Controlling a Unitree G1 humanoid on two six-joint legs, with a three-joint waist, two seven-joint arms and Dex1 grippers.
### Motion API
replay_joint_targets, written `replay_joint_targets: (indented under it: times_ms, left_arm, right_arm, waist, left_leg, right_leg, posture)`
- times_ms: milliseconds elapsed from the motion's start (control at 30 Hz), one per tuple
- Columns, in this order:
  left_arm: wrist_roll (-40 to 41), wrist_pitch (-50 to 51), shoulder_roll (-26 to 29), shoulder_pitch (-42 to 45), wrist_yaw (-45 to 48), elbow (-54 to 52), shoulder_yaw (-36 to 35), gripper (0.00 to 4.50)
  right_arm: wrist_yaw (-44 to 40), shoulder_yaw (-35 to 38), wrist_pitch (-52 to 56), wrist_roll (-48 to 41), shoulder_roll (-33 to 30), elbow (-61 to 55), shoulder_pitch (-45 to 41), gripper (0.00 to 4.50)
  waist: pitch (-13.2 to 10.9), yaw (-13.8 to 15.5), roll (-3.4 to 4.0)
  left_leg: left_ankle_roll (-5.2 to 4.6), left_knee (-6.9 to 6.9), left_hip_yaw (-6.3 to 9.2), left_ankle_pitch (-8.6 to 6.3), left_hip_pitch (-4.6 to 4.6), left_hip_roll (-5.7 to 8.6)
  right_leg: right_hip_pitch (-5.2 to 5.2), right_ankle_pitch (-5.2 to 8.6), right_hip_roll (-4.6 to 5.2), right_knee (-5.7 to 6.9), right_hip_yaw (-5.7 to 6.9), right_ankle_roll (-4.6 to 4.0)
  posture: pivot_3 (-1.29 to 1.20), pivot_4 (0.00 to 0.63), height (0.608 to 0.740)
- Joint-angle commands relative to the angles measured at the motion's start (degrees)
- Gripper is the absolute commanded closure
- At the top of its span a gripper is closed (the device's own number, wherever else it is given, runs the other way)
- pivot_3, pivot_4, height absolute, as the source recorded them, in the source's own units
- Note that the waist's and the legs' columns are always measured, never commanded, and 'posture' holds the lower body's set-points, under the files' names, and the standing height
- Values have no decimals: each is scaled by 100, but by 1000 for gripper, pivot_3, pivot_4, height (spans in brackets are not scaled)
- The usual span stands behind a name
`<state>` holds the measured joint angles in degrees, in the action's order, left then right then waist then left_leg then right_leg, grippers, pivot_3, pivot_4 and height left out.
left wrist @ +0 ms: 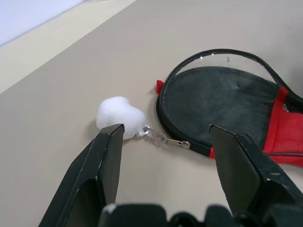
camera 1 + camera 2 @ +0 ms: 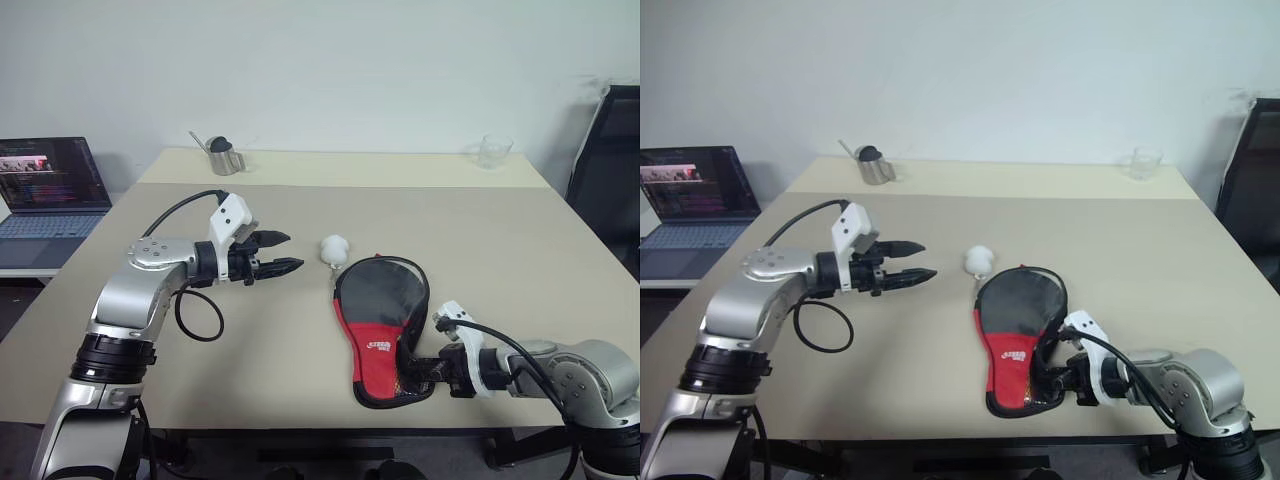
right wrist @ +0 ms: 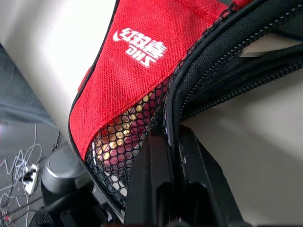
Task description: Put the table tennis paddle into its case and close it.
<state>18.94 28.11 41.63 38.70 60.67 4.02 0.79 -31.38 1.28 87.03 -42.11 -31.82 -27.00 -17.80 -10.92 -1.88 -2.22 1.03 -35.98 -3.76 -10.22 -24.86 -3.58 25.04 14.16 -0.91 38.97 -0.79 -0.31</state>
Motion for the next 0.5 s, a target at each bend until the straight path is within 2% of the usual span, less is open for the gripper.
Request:
replay_joint_targets:
  times_ms: [33, 500]
  left_arm:
    - [-18, -86, 41, 140, 12, -34, -46, 1381]
    - [-96, -85, -20, 221, 30, 72, -15, 1381]
  right_arm:
    - [-231, -277, 44, -282, -33, -182, 189, 4473]
    - [-306, -323, -35, -346, -89, -374, 401, 4473]
  waist:
    - [4, 0, -6]
    - [20, 0, -32]
  left_leg:
    - [0, 0, 0, 0, 0, 0]
    - [0, -1, 2, 0, 0, -1]
  right_leg:
    - [0, 0, 0, 0, 0, 0]
    - [-1, 0, 0, 1, 1, -1]
  posture:
    - [0, 150, 740]
    - [0, 150, 740]
